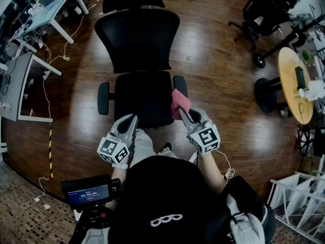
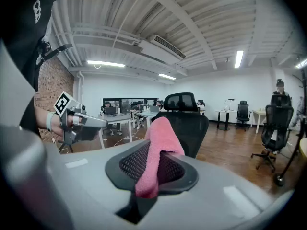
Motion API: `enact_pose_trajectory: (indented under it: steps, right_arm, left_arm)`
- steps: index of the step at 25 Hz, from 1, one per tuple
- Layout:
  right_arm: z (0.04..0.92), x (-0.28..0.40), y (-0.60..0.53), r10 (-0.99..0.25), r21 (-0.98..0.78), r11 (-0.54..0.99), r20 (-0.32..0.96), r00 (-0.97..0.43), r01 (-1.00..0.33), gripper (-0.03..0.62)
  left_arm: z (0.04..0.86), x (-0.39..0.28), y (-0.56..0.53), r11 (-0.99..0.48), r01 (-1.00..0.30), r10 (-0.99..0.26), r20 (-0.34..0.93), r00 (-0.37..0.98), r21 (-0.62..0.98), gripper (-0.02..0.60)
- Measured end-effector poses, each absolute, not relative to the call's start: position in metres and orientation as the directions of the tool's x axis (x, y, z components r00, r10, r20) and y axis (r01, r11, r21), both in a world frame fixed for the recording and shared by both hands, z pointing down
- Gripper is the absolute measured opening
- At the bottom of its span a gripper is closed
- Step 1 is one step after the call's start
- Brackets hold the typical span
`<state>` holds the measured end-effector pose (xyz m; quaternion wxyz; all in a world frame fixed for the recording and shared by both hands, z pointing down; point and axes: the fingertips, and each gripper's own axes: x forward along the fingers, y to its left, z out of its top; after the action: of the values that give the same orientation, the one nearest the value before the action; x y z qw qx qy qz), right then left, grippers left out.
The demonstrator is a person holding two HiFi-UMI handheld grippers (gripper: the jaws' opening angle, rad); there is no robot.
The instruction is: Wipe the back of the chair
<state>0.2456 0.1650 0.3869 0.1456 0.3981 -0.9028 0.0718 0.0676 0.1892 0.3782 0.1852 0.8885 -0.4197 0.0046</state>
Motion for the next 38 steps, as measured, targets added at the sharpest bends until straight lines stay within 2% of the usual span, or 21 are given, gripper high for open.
enact_pose_trajectory:
  steps: [10,16,23,28,38]
  right_arm:
    - [0.367,0.162,0.074,-0.725,0.008,0.653,0.298,-0.621,-0.758,0.040]
    - [0.372,0.144,0.033,-0.721,0.019,0.654,0.318,-0.616,-0.756,0.040]
    - [0.390,0.147,-0.006,-0.662,-0.004,0.711,0.336,-0.671,-0.703,0.040]
    - [0.391,0.124,-0.044,-0.601,-0.006,0.769,0.332,-0.727,-0.639,0.040]
    - [0.404,-0.008,-0.154,-0.507,0.000,0.848,0.294,-0.811,-0.530,0.038]
  left_arm:
    - [0.368,0.016,0.096,-0.663,-0.669,-0.659,0.162,0.735,0.336,-0.009]
    - [0.369,0.009,0.056,-0.694,-0.630,-0.617,0.162,0.770,0.348,-0.009]
    - [0.377,0.027,0.033,-0.629,-0.669,-0.671,0.158,0.725,0.397,-0.009]
    - [0.376,0.029,0.027,-0.579,-0.705,-0.713,0.165,0.681,0.409,-0.009]
    - [0.386,-0.031,0.006,-0.450,-0.786,-0.806,0.186,0.562,0.425,-0.009]
